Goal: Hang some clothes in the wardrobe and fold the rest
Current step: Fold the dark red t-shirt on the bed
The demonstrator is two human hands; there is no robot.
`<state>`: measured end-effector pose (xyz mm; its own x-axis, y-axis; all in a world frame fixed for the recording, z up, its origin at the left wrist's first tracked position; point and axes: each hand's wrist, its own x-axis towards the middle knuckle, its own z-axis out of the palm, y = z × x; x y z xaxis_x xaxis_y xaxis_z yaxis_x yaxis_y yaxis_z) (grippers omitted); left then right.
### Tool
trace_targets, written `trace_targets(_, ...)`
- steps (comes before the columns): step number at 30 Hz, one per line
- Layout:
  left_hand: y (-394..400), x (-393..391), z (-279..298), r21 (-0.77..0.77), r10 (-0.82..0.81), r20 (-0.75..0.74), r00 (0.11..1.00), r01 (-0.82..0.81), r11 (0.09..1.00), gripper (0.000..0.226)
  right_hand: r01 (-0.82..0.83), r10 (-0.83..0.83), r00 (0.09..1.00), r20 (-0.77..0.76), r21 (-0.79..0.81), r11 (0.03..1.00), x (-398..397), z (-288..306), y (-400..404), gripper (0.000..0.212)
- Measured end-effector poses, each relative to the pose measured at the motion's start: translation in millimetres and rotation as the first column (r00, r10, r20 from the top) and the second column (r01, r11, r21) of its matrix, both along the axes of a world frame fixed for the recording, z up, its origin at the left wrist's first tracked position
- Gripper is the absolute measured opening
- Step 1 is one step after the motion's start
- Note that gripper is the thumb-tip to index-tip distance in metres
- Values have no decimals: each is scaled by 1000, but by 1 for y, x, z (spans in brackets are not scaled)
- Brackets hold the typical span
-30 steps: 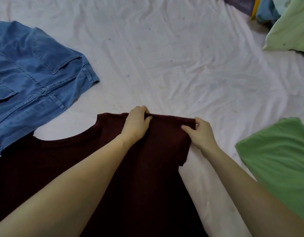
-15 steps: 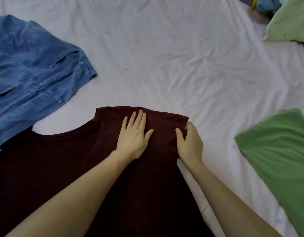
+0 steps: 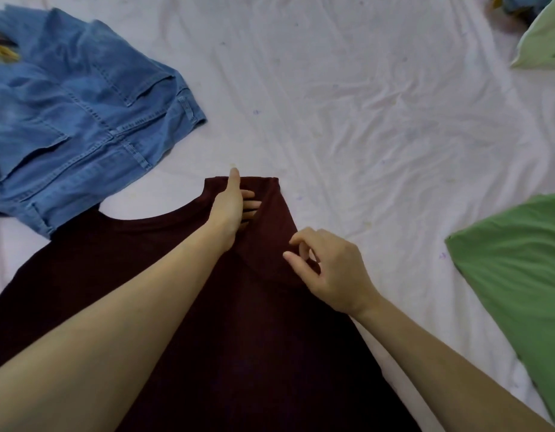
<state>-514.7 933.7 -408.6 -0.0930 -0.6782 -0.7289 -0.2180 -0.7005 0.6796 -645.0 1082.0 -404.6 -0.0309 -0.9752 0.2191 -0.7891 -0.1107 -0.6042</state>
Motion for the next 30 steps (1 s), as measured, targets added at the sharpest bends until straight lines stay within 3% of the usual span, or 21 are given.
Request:
trace_targets(2,1,8,3,9,-99,42,994,98,995,59,148,-148,989,-17,60,987,-7,-3,-4,14)
trace_targets(4,4,10,3,-85,-223,136,965,236,968,42,227,-244,970,24,286,931,-14,-11,-8,10)
trace_targets(7,11,10,-9,-294,-335,374,865,453,842,34,193,-258,966,32,576,795,-15,-22,-5,25)
trace_targets(12,22,4,-19,-506,-408,405,818,572,645,32,100,-194,980,56,699,708,-9,-22,-1,32)
trace_targets(16,22,4,-33,-483,-467,551,691,721,496,59,113,-199,979,47,686,719,-3,-22,10,38)
trace_targets(18,22,6,-36,-403,-479,700,529,847,347,65,164,-97,982,-165,469,868,4,-25,21,52)
trace_targets(19,23,8,-37,-337,-436,795,422,905,261,67,115,-6,955,-297,350,930,7,-29,27,58)
trace_targets(21,27,14,-38,-242,-315,904,287,954,176,68,-46,196,872,-448,324,945,11,-41,39,59)
trace_targets(23,31,25,-37,-216,-261,927,268,953,211,66,-80,271,831,-486,377,923,14,-48,46,58)
trace_targets(26,35,62,-26,-290,-223,904,364,907,305,62,-43,224,836,-501,347,937,30,-36,38,56)
trace_targets(30,44,149,1,-379,-152,882,447,863,335,49,-60,243,836,-492,359,931,76,-18,13,51)
